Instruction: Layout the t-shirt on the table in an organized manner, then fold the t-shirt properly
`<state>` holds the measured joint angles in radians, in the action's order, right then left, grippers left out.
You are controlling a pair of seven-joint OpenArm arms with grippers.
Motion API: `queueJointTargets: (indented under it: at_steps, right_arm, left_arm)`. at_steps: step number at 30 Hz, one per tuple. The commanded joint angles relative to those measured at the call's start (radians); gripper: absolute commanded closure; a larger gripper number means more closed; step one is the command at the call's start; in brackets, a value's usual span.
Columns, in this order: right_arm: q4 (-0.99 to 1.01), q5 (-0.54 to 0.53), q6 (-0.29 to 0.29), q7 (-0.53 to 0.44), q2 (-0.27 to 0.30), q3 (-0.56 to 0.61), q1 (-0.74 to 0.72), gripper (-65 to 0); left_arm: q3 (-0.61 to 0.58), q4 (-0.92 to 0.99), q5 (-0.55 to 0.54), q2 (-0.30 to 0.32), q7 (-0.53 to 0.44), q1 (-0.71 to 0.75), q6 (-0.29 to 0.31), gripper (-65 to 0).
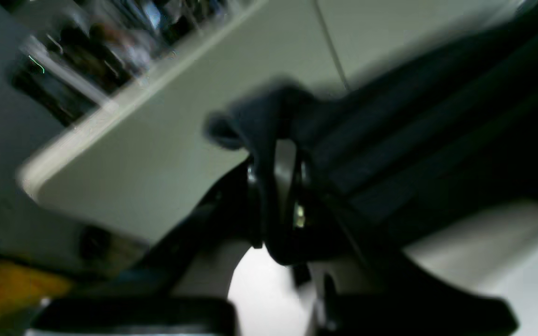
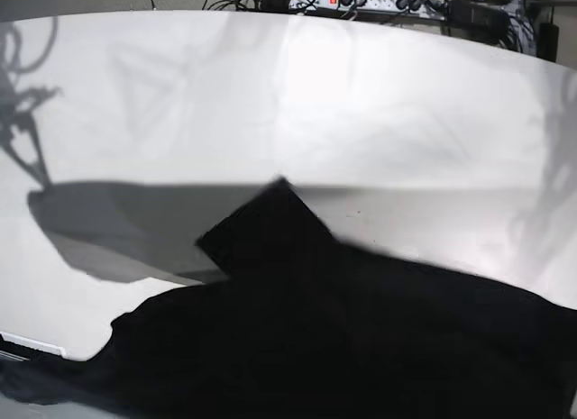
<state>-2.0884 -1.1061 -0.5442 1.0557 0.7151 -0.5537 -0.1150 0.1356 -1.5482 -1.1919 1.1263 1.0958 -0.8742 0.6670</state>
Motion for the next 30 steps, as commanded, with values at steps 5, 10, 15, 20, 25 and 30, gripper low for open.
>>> queueJointTargets:
  at_steps: [5,10,15,20,25,30]
  right_arm:
    - [0.001,-0.063,-0.045,0.072,-0.047,0.006,0.074,0.0]
    - [0.002,-0.073,-0.04,0.158,-0.146,0.023,0.219,0.0]
    - [0.002,-0.073,-0.052,0.201,-0.159,0.099,0.361,0.0]
    - [0.003,-0.041,-0.096,0.271,-0.159,0.257,0.493,0.0]
    - [0.003,0.095,-0.074,0.266,-0.158,0.409,0.575,0.0]
    - [0.003,0.169,-0.073,0.233,-0.161,0.48,0.613,0.0]
  left_arm:
    - [-0.003,0.093,-0.066,-0.008,0.078,0.166,0.021,0.0]
    - [-0.003,0.251,-0.154,-0.092,0.185,0.336,0.023,0.0]
    - [-0.005,0.388,-0.292,-0.2,0.3,0.455,0.031,0.0]
    - [-0.005,0.43,-0.292,-0.246,0.3,0.629,0.031,0.0]
    - [-0.005,0.43,-0.292,-0.242,0.3,0.786,0.031,0.0]
    - [-0.005,0.43,-0.292,-0.242,0.3,0.901,0.031,0.0]
